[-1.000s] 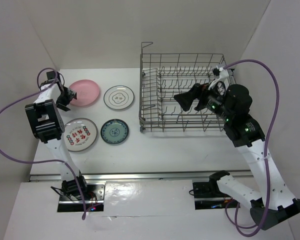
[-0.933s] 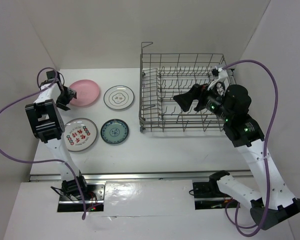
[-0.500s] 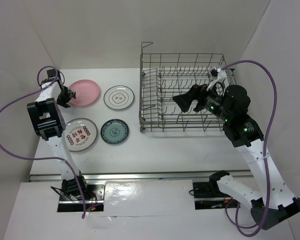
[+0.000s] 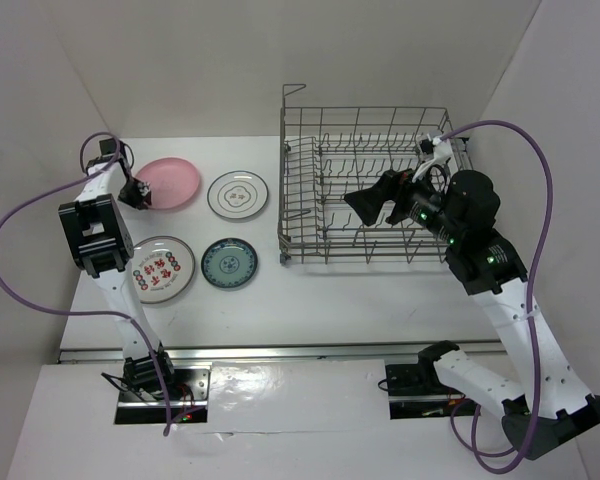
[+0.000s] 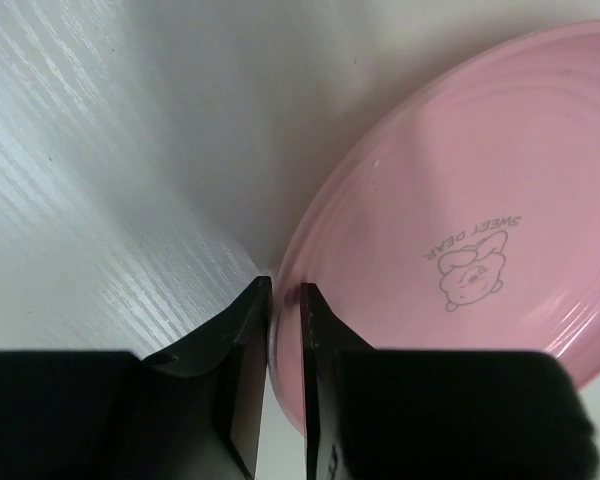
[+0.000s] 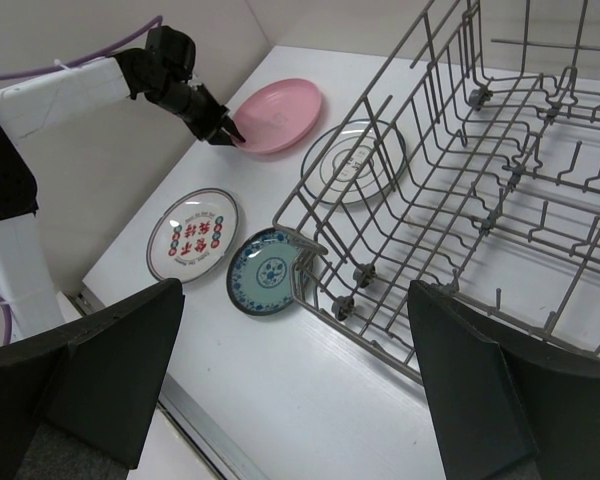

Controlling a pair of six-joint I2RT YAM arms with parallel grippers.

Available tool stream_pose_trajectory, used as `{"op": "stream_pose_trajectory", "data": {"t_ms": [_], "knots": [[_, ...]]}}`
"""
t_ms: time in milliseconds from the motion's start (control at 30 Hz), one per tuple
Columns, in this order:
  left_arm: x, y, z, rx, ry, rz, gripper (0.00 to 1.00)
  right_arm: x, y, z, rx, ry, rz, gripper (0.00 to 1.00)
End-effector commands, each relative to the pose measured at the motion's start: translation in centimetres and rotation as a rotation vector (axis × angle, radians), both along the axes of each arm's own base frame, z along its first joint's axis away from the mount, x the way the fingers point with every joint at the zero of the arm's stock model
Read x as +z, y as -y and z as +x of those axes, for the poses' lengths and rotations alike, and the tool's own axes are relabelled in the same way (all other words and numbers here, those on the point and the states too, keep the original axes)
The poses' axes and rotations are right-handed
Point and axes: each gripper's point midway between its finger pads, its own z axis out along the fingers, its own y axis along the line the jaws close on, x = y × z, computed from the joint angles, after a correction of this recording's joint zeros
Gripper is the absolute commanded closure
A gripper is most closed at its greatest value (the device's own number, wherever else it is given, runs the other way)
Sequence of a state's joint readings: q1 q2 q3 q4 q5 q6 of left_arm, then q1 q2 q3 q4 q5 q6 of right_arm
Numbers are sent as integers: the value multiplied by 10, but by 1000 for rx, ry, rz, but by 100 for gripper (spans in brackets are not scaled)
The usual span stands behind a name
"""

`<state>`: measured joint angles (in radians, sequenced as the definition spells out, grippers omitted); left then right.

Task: Load the plates into the dish rack

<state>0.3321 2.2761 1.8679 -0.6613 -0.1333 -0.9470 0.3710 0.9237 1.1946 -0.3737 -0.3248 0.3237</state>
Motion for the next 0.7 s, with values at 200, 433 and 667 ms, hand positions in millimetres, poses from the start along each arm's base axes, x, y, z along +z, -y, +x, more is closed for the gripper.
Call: {"op": "stream_pose_trajectory", "data": {"t_ms": [200,433,667], "knots": [[20,10,7,-45,23,-17,100,19,-1,-3,8,75,17,0],[166,24,52,-238,496,76,100,12,-10,-1,35,58,11,0],[316,88,33,-493,837,253,100,13,-16,-3,64,97,-28,0]]}}
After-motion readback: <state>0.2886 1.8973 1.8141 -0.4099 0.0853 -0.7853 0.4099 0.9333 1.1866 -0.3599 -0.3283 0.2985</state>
